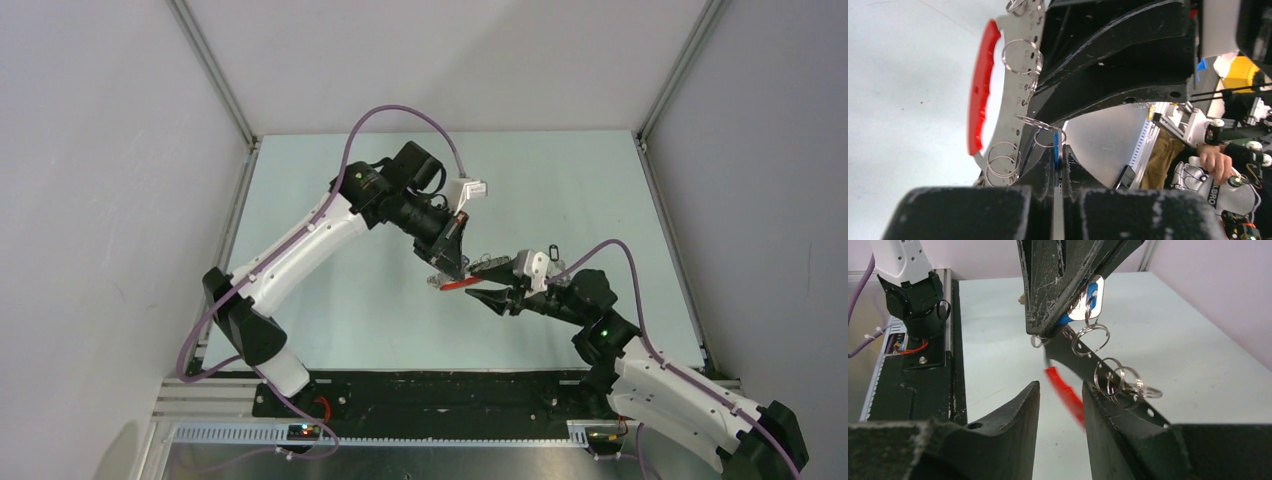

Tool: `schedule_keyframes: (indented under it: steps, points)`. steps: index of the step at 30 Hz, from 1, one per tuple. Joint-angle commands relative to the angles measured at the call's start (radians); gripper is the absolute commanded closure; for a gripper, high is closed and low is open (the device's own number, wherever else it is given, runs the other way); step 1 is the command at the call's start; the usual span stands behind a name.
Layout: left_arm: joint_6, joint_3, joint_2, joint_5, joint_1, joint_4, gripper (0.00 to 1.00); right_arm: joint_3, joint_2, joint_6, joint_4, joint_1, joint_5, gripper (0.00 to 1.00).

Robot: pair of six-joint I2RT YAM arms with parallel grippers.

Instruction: Remove the keys from the keyring

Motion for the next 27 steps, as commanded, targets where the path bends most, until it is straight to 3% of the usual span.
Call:
schedule_keyframes:
  steps: [1,12,17,27]
  points:
    - [-0.025,0.049,0.005,0.147,0.021,0.065,1.0,0.001,0.016,-0.039,0.175,-0.004,0.019,0.59]
    - [-0.113,0.124,0.091,0.349,0.089,0.146,1.0,0.034,0.073,-0.039,0.256,-0.1,0.013,0.59]
    - [-0.358,0.069,0.143,0.44,0.151,0.259,1.0,0.046,0.108,-0.024,0.309,-0.159,-0.003,0.6]
    - [-0.464,0.137,0.199,0.338,0.243,0.329,1.0,0.117,0.254,-0.013,0.409,-0.238,-0.029,0.61]
